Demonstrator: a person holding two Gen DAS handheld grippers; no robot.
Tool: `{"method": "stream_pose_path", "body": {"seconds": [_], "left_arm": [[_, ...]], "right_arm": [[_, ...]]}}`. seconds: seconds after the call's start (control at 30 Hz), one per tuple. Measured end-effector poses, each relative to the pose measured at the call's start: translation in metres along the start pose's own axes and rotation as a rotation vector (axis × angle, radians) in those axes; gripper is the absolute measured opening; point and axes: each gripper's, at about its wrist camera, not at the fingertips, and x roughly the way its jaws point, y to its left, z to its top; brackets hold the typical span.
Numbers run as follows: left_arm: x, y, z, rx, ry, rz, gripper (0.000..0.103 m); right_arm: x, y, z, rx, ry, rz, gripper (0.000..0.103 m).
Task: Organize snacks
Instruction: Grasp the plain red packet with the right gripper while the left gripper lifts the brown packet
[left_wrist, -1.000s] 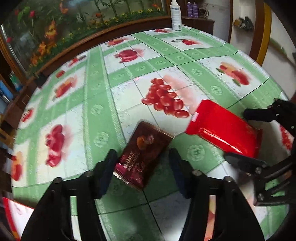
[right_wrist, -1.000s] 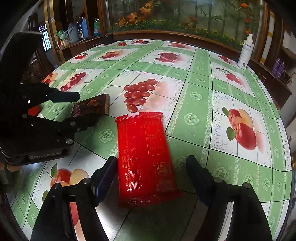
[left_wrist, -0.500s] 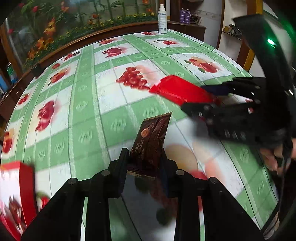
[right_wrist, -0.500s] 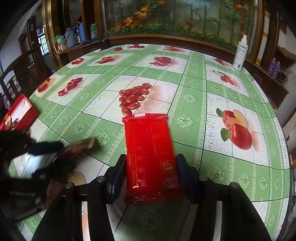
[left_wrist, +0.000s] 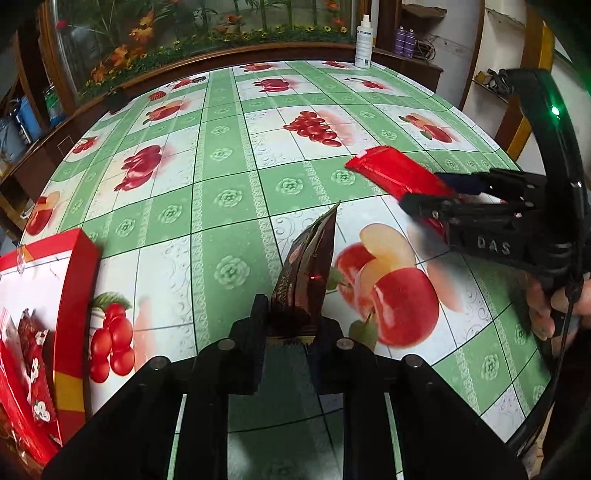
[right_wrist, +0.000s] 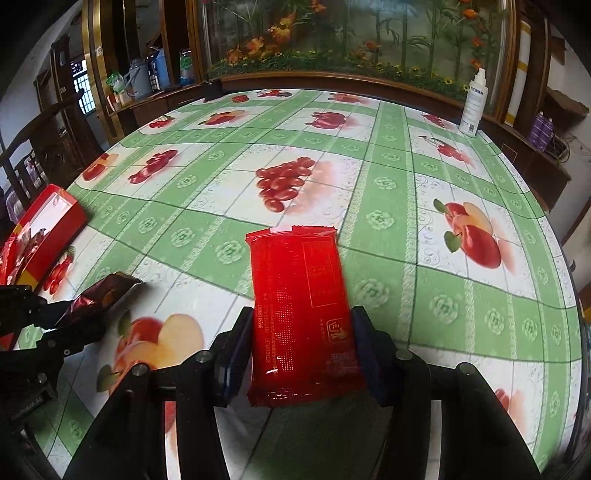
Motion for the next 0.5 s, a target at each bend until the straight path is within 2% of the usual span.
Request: {"method": "stream_pose_path", "body": {"seconds": [0.2,0.23,0.27,0.3,0.33,0.37,0.4,0.43,0.5], "left_arm": [[-0.005,0.011,-0.007,-0.017,0.012,-0.029,0.019],[-0.007,0.014,-0.008,-0.016,0.011,-0.046,0.026],[-0.009,0.015,-0.009,-0.016,0.007,-0.050,0.040],[-0.012,0.018,-0.009,-0.016,-0.003,-0.040,0.049],[-0.016,0.020,-0.008,-0.014,-0.022,-0.028,0.060],[-0.020,0.021,-0.007,-0.011,-0.039,-0.020,0.063],[-0.022,0.021,-0.005,-0.008,-0.051,-0.016,0.063],[-0.025,0.020,-0.002,0.003,-0.066,-0.012,0.063],[-0.027,0.013,0.004,0.044,-0.082,0.001,0.063]], "right_arm": [[-0.009,0.011,-0.014,-0.014,-0.014,0.009,0.056],[-0.009,0.011,-0.014,-0.016,-0.013,0.007,0.056],[-0.009,0.012,-0.014,-0.017,-0.013,0.008,0.057],[-0.009,0.012,-0.014,-0.021,-0.011,0.010,0.059],[-0.008,0.014,-0.014,-0.028,-0.007,0.005,0.067],[-0.006,0.015,-0.015,-0.031,0.002,0.002,0.080],[-0.004,0.015,-0.015,-0.030,0.013,0.001,0.087],[-0.004,0.016,-0.015,-0.030,0.015,0.000,0.092],[-0.004,0.015,-0.015,-0.028,0.016,-0.001,0.093]]}}
